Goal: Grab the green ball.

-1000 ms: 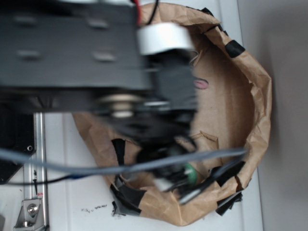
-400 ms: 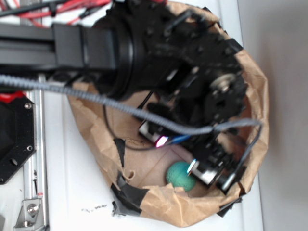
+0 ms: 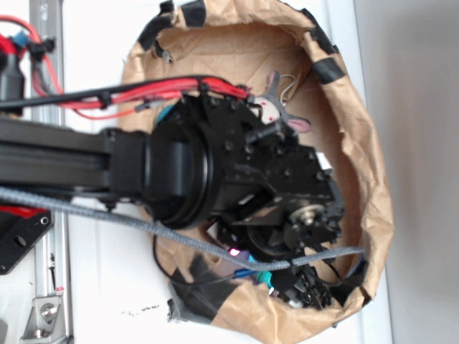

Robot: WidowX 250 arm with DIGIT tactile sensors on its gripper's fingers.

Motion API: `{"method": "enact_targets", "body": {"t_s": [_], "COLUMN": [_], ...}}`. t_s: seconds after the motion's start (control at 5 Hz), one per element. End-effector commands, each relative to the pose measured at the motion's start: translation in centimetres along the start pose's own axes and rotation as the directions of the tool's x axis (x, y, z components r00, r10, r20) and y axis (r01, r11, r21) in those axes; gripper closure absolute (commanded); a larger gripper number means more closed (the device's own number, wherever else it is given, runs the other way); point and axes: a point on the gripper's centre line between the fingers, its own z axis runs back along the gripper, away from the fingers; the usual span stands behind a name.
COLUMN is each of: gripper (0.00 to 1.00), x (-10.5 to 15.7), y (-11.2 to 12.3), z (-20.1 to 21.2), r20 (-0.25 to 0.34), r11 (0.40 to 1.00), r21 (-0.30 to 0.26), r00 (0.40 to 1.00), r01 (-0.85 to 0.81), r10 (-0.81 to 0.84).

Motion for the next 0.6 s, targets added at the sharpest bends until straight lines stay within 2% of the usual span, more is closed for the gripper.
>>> {"method": "enact_targets", "body": {"t_s": [0.0, 0.2, 0.4], "gripper": [1.0, 1.0, 1.0], "x": [-0.6, -0.7, 0.2], "y": [1.2, 1.7, 2.3], "z": [-1.1, 0.8, 6.2], "r20": [0.026, 0.096, 0.239], "r11": [0.998, 0.993, 0.989], "r21": [-0.032, -0.063, -0.083], "r00": [0.999, 0.991, 0.966], "r01": [0.048, 0.101, 0.121], "r10": [-0.047, -0.094, -0.098]}}
